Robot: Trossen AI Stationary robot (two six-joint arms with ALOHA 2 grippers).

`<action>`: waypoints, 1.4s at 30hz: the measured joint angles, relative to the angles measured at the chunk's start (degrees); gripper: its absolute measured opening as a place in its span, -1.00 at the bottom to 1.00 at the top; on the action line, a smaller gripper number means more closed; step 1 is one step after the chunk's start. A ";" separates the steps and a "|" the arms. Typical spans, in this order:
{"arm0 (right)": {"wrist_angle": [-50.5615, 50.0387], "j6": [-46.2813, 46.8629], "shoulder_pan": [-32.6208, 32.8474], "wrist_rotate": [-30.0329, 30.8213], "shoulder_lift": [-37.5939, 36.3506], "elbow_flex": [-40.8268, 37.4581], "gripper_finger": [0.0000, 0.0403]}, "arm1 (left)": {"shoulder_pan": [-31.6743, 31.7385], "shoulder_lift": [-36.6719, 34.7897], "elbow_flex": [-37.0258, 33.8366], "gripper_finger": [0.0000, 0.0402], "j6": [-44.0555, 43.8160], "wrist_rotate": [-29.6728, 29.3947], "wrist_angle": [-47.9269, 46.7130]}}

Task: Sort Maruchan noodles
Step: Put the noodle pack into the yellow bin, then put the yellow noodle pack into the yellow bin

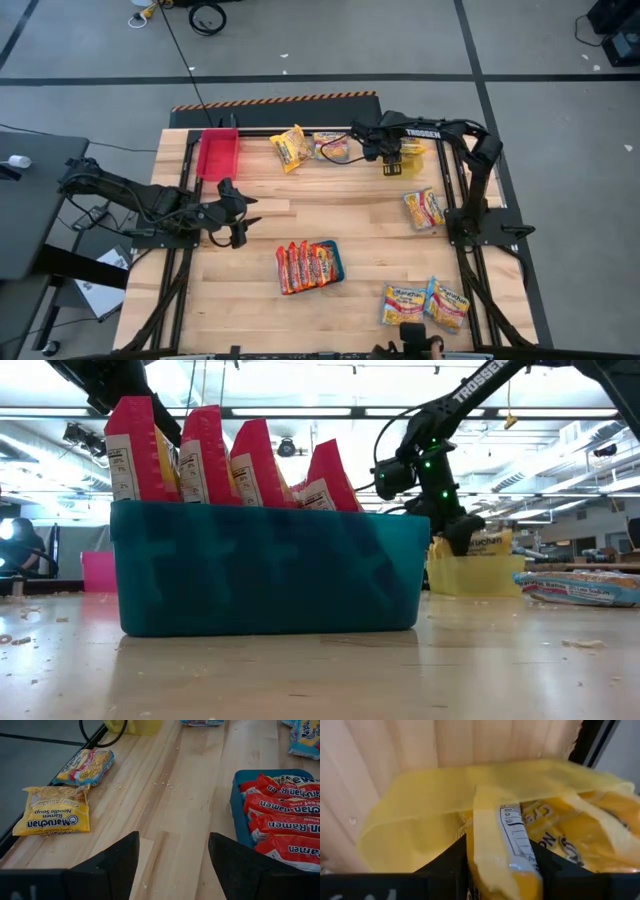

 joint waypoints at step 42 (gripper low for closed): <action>-10.41 36.89 7.82 -8.71 -17.80 0.04 -0.06 | 2.87 -0.02 -3.36 0.21 -1.41 -0.17 5.10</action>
